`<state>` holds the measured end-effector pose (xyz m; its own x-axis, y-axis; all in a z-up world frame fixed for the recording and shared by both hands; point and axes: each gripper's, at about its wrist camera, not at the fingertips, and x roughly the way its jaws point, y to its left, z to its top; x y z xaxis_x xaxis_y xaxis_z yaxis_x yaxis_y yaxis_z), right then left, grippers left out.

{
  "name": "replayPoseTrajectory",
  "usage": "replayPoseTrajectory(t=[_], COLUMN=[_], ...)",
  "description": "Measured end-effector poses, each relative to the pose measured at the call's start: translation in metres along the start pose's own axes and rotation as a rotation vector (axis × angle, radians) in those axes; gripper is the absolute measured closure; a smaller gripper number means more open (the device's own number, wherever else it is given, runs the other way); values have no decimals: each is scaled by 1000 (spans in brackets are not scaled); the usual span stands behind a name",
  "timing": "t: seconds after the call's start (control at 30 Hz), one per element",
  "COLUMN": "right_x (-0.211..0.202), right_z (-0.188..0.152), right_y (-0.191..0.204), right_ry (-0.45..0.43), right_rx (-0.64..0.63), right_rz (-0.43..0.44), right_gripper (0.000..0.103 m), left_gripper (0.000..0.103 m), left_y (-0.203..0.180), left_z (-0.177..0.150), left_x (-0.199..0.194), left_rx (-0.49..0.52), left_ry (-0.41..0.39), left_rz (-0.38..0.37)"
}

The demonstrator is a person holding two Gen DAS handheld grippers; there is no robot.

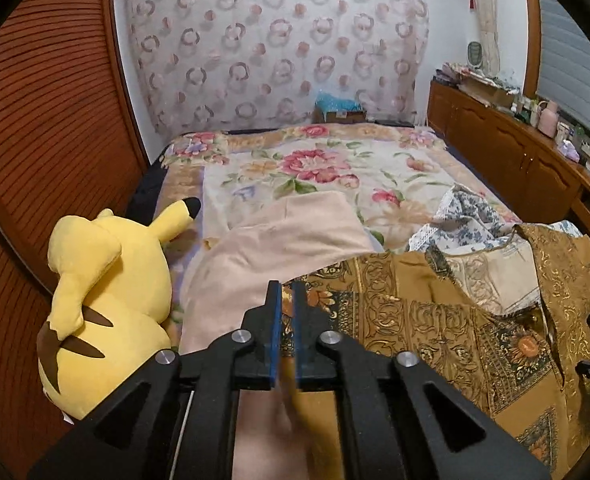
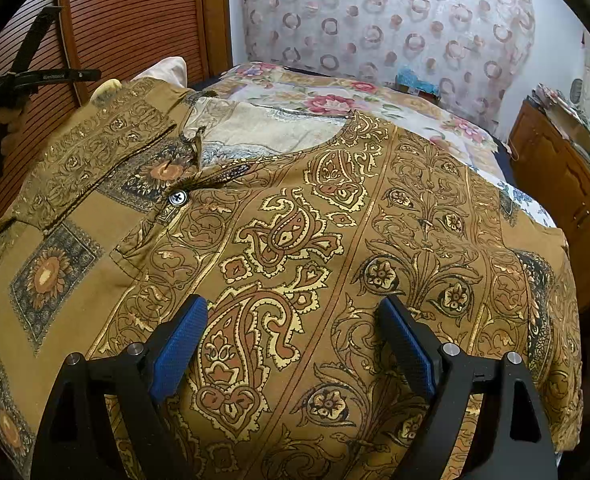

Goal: Fold small clothes

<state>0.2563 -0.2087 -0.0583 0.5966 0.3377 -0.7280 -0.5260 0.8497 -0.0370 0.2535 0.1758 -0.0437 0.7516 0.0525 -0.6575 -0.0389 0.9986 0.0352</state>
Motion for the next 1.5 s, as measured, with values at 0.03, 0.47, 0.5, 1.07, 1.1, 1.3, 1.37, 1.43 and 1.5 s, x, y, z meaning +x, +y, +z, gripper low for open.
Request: replayPoseTrajectory(t=[0.03, 0.47, 0.5, 1.07, 1.1, 1.3, 1.37, 1.43, 1.5], right_x=[0, 0, 0, -18, -25, -57, -62, -66, -69], right_z=[0, 0, 0, -5, -6, -23, -33, -44, -56], right_y=[0, 0, 0, -22, -31, -87, -108, -126, -141], right_ry=[0, 0, 0, -52, -66, -119, -117, -108, -97], right_rx=[0, -1, -2, 39, 59, 158, 194, 224, 253], right_rz=[0, 1, 1, -23, -35, -143, -186, -225, -260], right_gripper=[14, 14, 14, 14, 14, 14, 14, 14, 14], left_gripper=[88, 63, 63, 63, 63, 63, 63, 61, 58], left_y=[-4, -73, -78, -128, -130, -136, -138, -140, -142], left_z=[0, -29, -32, -59, -60, -66, -68, -69, -70], left_x=[-4, -34, -32, -1, 1, 8, 11, 12, 11], left_rx=[5, 72, 78, 132, 134, 144, 147, 155, 167], left_ry=[-14, -49, -40, 99, 106, 138, 147, 154, 149], left_rz=[1, -180, -188, -233, -236, -241, -245, -246, -244])
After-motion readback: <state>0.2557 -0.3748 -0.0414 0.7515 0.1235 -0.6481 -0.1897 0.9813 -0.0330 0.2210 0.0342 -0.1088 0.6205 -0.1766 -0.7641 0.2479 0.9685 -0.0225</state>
